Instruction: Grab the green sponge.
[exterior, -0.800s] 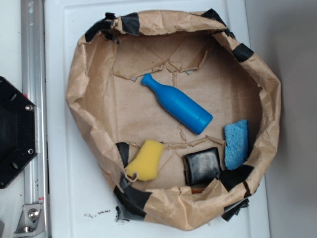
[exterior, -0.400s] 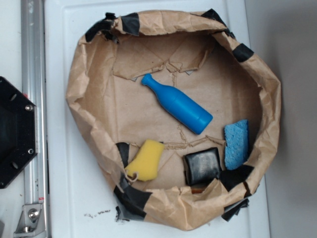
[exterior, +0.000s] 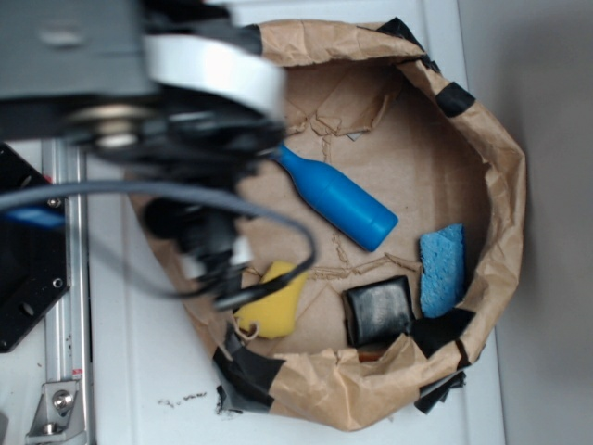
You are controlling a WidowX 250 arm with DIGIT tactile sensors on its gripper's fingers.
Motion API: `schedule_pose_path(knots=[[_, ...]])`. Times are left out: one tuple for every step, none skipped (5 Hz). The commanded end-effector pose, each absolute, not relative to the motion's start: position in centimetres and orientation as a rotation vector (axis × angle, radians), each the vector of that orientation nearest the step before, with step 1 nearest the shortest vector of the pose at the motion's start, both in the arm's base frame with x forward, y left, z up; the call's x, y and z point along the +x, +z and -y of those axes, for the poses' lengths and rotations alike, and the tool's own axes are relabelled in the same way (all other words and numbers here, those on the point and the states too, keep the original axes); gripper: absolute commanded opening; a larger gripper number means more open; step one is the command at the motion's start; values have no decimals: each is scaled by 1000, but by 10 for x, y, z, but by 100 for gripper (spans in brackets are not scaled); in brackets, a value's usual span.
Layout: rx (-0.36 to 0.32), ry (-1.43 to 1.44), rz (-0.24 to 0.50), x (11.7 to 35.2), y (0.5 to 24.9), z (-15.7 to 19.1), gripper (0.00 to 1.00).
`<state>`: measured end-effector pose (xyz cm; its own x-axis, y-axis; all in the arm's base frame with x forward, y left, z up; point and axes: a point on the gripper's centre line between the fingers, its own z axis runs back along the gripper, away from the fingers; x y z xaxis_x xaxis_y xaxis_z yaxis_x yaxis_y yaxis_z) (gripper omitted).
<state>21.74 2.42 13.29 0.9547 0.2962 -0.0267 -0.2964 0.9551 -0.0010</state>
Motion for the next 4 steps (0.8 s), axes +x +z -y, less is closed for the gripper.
schedule_pose_path(knots=[[-176, 498, 28, 282, 134, -31, 100], [-324, 558, -55, 281, 114, -18, 100], [-324, 510, -142, 278, 79, 10, 100], [-352, 524, -148, 285, 61, 25, 100]])
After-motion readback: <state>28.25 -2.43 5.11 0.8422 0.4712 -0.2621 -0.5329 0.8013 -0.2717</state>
